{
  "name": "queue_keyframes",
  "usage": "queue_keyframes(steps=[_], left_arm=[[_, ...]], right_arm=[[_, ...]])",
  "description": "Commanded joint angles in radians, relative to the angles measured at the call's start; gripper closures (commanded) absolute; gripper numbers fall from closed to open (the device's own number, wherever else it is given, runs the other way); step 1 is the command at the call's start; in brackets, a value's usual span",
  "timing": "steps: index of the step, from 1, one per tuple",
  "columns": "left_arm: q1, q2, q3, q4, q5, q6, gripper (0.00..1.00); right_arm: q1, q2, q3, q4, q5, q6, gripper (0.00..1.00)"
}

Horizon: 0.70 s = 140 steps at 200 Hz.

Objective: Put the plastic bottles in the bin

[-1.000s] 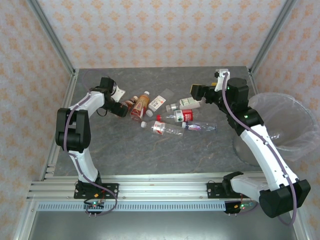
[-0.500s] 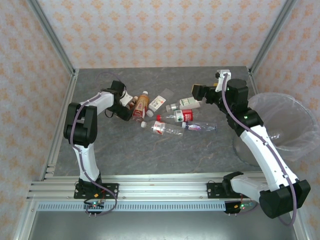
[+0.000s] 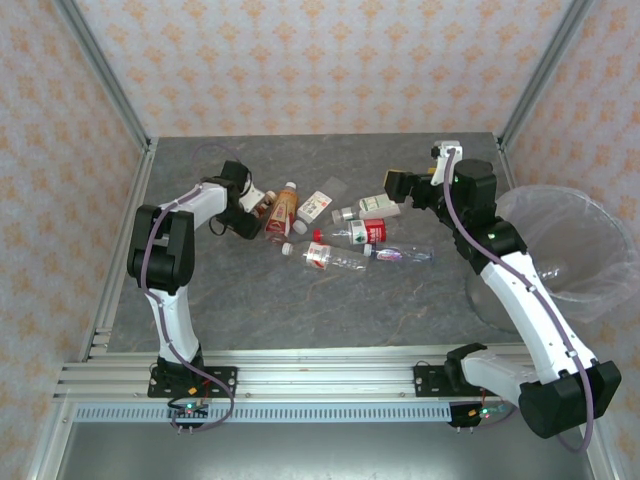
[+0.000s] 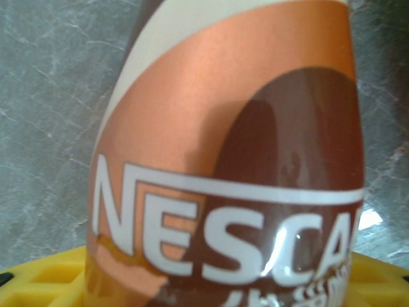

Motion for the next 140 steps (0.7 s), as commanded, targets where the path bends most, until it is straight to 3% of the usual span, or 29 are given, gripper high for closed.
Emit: queue_keyframes(steps=[1,27,69,100,140], left_arm=[[0.010,-0.057,-0.025,-0.004,0.051,-0.020,0.42],[0.014,-0.107,-0.049,0.023,0.043,-0.038,0.48],[0.019,-0.181,-0.087,0.084,0.026,-0.107,0.60],[0.018,-0.243,-0.138,0.159,0.009,-0.219,0.62],[0.001,-0.370,-0.251,0.255,-0.029,-0.363,0.64]], right_arm=[[0.008,-0.026,-0.016,0.024,0.026,-0.013,0.01],[0.008,-0.037,-0.031,0.032,0.045,0.019,0.01],[0.007,-0.006,-0.007,-0.048,0.216,0.068,0.01],[0.008,-0.021,-0.055,-0.004,0.144,0.026,0.01],[0.008,-0.052,-0.124,0.110,0.143,0.044,0.01]])
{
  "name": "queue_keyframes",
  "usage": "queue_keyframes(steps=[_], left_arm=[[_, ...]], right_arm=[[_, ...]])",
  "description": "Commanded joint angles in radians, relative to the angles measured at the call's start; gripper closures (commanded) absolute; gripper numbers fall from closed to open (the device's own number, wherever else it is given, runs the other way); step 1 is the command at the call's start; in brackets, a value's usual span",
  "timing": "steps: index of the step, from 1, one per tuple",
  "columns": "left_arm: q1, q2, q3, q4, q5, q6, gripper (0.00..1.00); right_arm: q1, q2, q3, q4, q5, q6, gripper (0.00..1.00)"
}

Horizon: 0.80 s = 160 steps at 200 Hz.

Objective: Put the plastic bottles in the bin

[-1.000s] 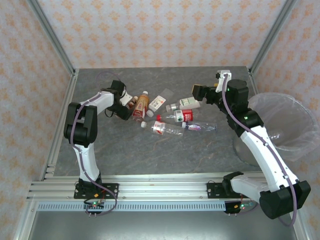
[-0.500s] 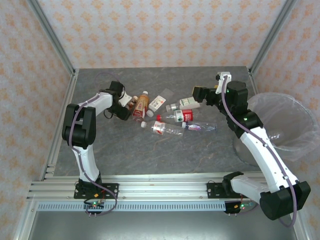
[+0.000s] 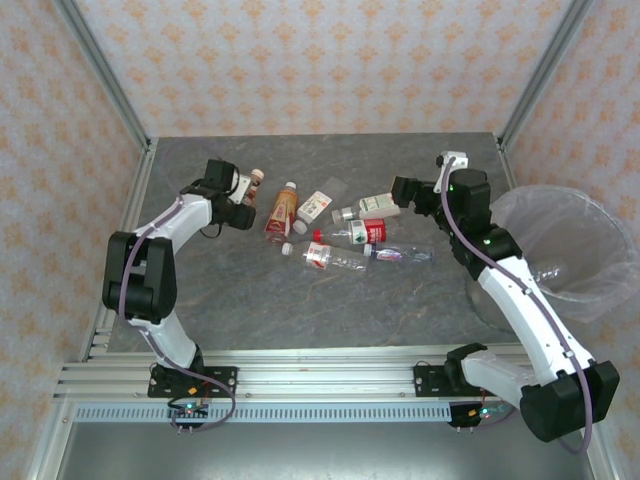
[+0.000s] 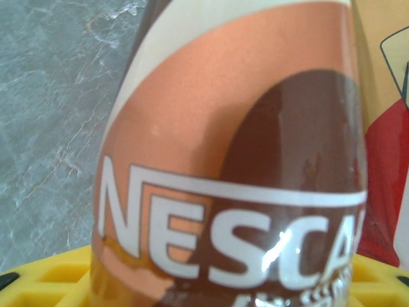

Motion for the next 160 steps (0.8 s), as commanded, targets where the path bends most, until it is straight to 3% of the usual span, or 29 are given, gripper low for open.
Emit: queue_keyframes(steps=[1,58,107,135,160], left_arm=[[-0.013,-0.093,-0.056,0.082,-0.045,-0.127,0.64],[-0.118,-0.332,-0.210,0.174,-0.099,-0.275,0.65],[-0.333,-0.460,-0.317,0.290,-0.054,-0.415,0.64],[-0.436,-0.465,-0.317,0.340,-0.022,-0.406,0.64],[-0.486,-0.455,-0.294,0.377,0.048,-0.359,0.63]], right_arm=[[0.006,-0.028,-0.028,0.094,-0.013,0.000,0.01],[0.006,-0.016,-0.103,0.249,-0.083,0.128,0.01],[0.015,0.047,-0.096,0.269,-0.168,0.258,0.01],[0.033,0.093,-0.082,0.313,-0.310,0.319,0.00],[0.076,0.113,-0.070,0.324,-0.317,0.314,0.01]])
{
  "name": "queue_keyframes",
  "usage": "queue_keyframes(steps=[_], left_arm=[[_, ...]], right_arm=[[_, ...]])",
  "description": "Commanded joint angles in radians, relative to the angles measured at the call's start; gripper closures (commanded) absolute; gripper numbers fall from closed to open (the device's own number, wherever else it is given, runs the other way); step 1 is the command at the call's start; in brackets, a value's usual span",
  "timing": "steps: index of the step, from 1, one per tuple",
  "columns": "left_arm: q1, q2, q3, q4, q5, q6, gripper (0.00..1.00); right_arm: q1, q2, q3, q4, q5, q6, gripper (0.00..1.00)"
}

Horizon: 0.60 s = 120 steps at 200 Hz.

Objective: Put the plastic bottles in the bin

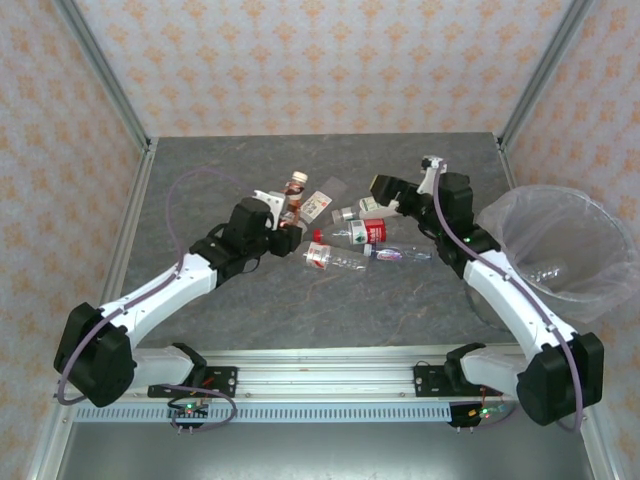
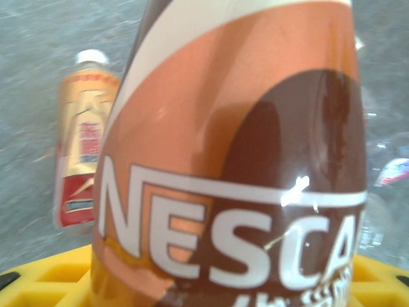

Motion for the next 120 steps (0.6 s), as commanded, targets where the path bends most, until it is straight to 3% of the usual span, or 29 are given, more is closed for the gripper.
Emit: queue_keyframes(steps=[1,46,86,120], left_arm=[[-0.035,-0.003,0.021,0.091,0.067,0.021,0.63],[-0.100,0.040,0.072,0.103,0.131,0.098,0.64],[-0.121,0.078,0.079,0.162,0.168,0.095,0.64],[-0.129,0.087,0.077,0.171,0.178,0.104,0.64]], right_arm=[[0.036,0.008,0.027,0.065,-0.076,0.035,0.01],[0.088,0.056,0.053,0.146,-0.223,0.092,0.05],[0.142,0.122,0.091,0.178,-0.190,0.088,0.16],[0.156,0.149,0.081,0.281,-0.101,0.160,0.33]])
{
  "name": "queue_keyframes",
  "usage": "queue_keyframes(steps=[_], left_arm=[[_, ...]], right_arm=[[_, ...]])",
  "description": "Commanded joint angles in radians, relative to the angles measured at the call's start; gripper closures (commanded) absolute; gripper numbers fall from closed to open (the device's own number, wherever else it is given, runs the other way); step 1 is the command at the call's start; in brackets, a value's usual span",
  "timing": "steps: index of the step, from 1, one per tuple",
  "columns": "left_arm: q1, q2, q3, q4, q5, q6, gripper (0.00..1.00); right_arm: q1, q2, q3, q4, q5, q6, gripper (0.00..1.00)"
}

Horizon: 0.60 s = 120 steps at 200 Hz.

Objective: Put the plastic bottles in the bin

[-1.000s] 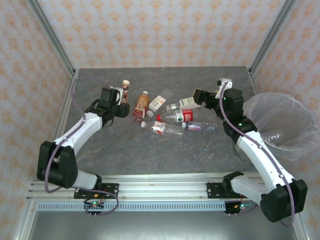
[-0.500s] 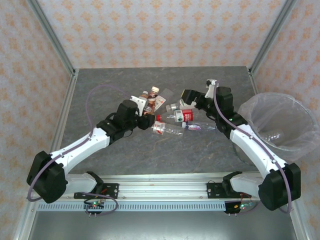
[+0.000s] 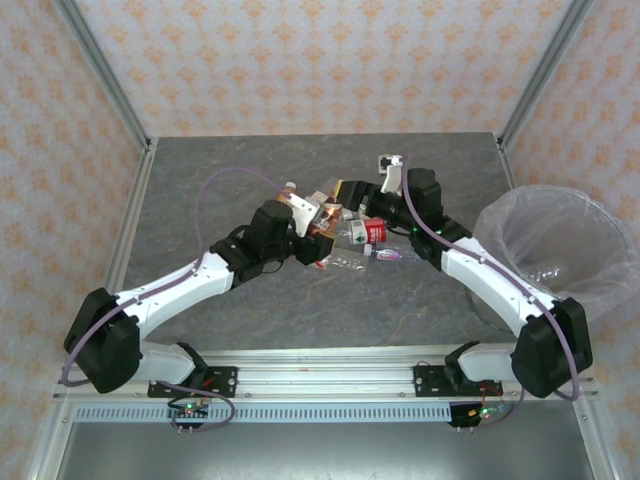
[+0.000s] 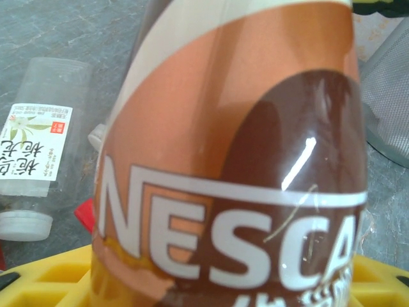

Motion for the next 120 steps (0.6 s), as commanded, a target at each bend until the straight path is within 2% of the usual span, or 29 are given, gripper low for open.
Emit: queue_keyframes(steps=[1,32,66,120], left_arm=[[-0.009,0.002,0.031,0.051,0.022,0.029,0.64],[-0.009,0.019,0.042,0.057,0.025,0.032,0.64],[-0.009,0.037,0.058,0.062,0.035,0.034,0.64],[-0.012,0.045,0.064,0.056,0.042,0.025,0.64]], right_arm=[[0.005,0.003,0.019,0.131,0.057,0.056,0.34],[0.007,0.025,0.030,0.129,0.042,0.054,0.43],[0.007,0.033,0.029,0.093,0.026,0.050,0.45],[0.006,0.037,0.011,0.113,0.020,0.034,0.59]])
